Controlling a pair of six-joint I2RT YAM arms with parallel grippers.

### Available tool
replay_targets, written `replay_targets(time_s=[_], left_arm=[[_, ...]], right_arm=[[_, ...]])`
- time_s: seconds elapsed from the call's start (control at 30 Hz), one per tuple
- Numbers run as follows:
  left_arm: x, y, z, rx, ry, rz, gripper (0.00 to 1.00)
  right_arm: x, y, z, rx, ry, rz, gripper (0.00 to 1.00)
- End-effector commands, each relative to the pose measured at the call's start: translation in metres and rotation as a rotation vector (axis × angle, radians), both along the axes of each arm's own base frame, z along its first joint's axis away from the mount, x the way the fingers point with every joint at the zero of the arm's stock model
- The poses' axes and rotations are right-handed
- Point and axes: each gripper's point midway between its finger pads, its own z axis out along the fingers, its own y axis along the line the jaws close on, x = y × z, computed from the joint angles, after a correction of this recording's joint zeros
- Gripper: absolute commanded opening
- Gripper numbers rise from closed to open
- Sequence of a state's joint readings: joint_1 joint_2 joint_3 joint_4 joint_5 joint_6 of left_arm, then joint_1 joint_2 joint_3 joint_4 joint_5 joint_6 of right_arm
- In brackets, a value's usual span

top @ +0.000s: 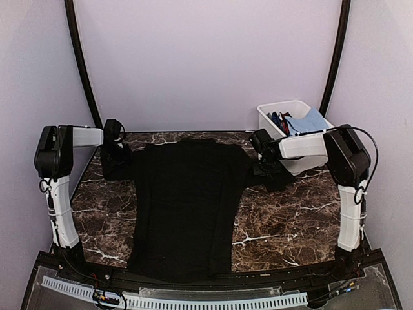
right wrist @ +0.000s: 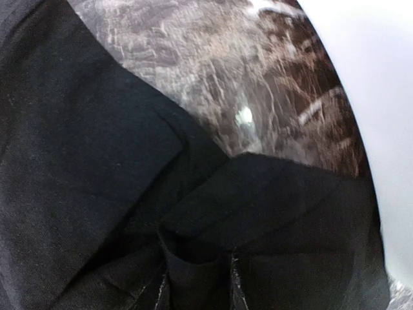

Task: Fold and stack the long sleeve shirts
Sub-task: Flatten out the square-folded shirt at the center of the board.

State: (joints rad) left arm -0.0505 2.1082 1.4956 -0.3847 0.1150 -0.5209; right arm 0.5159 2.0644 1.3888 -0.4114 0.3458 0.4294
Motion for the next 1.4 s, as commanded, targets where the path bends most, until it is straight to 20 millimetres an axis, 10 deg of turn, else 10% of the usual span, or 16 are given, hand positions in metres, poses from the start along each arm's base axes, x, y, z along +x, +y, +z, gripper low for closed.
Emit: replay_targets(time_s=[0.0, 0.27, 0.47, 0.93, 1.37], left_arm=[[0.0, 0.012, -0.001, 0.088, 0.053, -0.043, 0.34], [0.021, 0.019, 0.034, 0.158, 0.026, -0.08, 0.47], [0.016, -0.013, 0.086, 0.135, -0.063, -0.136, 0.53], [-0.108, -0.11, 0.069, -0.065, -0.05, -0.249, 0.53], [-0.145, -0.104, 0.056, -0.059, -0.02, -0.257, 0.53]], right_arm=[[0.013, -0.003, 0.0, -0.081, 0.019, 0.025, 0.28], [0.021, 0.019, 0.067, -0.054, -0.068, 0.074, 0.37], [-0.024, 0.081, 0.095, 0.047, -0.076, 0.207, 0.45], [-0.192, 0.165, 0.045, 0.239, 0.08, 0.365, 0.46], [-0.25, 0.128, -0.02, 0.131, 0.212, 0.334, 0.46]])
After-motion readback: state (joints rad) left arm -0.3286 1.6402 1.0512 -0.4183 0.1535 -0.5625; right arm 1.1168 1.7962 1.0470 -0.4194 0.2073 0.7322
